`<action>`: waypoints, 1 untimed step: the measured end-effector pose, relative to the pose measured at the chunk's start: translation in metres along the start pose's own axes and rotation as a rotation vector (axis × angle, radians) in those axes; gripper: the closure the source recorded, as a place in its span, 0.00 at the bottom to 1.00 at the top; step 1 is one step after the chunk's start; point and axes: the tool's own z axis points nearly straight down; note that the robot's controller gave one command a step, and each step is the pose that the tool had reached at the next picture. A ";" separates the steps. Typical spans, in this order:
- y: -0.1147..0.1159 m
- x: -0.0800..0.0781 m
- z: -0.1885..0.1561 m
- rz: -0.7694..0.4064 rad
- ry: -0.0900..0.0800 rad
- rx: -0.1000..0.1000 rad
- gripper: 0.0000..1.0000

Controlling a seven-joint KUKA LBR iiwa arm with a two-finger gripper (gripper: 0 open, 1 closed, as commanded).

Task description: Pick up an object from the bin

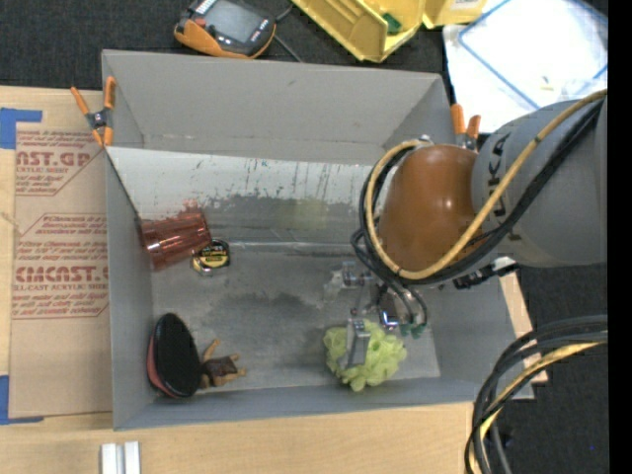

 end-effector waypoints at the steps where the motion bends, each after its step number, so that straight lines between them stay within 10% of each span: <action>1: 0.000 -0.002 -0.003 0.000 -0.007 0.000 0.00</action>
Offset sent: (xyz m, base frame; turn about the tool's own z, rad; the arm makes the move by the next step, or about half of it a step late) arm -0.0151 -0.0296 -0.0717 0.2446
